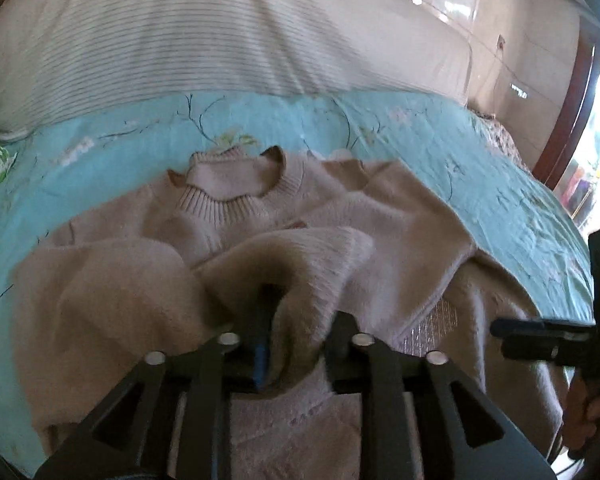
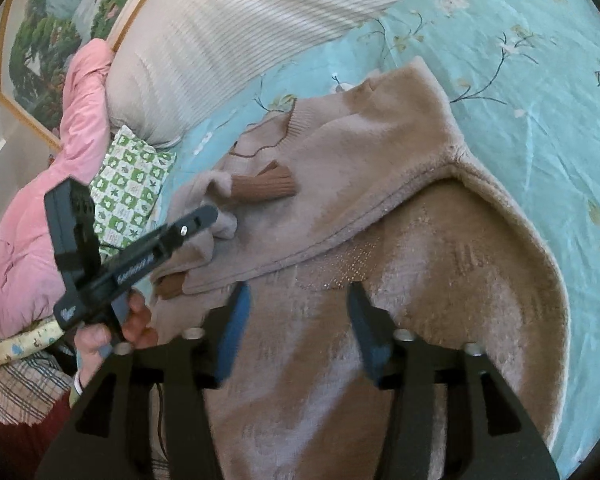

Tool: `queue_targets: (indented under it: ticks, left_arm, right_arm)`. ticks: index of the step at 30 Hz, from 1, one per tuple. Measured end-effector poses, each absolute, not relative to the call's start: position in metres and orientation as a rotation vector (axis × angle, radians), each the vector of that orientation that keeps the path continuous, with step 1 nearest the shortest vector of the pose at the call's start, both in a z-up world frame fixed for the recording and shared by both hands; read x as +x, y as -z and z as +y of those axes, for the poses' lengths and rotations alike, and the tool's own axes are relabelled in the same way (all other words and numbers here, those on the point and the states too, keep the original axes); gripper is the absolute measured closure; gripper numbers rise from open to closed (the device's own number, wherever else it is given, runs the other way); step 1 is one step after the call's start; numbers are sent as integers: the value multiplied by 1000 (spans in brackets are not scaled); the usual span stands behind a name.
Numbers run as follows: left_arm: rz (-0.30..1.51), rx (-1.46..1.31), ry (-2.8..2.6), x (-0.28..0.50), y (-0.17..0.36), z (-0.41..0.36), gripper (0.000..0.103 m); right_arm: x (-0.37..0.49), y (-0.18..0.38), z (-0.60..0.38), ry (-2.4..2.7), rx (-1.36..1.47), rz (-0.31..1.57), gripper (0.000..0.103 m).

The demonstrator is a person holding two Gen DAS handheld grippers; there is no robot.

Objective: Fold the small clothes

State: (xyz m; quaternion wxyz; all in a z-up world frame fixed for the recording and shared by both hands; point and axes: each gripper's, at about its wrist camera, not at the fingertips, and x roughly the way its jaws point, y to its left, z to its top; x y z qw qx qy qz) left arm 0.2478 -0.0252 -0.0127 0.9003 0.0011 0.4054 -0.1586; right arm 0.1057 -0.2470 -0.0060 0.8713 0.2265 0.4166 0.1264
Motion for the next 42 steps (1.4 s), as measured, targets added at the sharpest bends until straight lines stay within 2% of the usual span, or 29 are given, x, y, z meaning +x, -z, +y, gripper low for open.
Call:
queue_targets:
  ticks: [1, 3, 6, 10, 15, 22, 25, 27, 30, 34, 42]
  left_arm:
    - [840, 8, 322, 243, 13, -22, 64]
    - [838, 12, 309, 230, 12, -14, 56]
    - [840, -6, 285, 207, 9, 6, 53]
    - [830, -55, 201, 176, 7, 50, 41]
    - [843, -84, 67, 156, 14, 102, 37]
    - [917, -85, -75, 174, 41, 147, 36]
    - [943, -97, -93, 190, 53, 148, 36]
    - [948, -80, -124, 199, 57, 144, 36]
    - [945, -91, -160, 201, 58, 147, 36]
    - [936, -152, -210, 195, 58, 157, 43]
    - [908, -228, -261, 180, 57, 159, 45]
  right_arm:
    - [109, 6, -248, -263, 482, 869, 42]
    - [116, 3, -248, -269, 491, 860, 42]
    - [132, -2, -246, -278, 517, 849, 42]
    - [163, -6, -241, -313, 572, 859, 42]
    - [199, 8, -223, -318, 587, 934, 42]
    - [224, 41, -190, -303, 535, 1065, 43]
    - [229, 39, -184, -317, 530, 1039, 93]
    - [229, 26, -186, -331, 542, 989, 94]
    - [215, -22, -199, -319, 490, 810, 94]
    - [190, -62, -245, -207, 498, 634, 94]
    - [175, 7, -308, -40, 554, 770, 94]
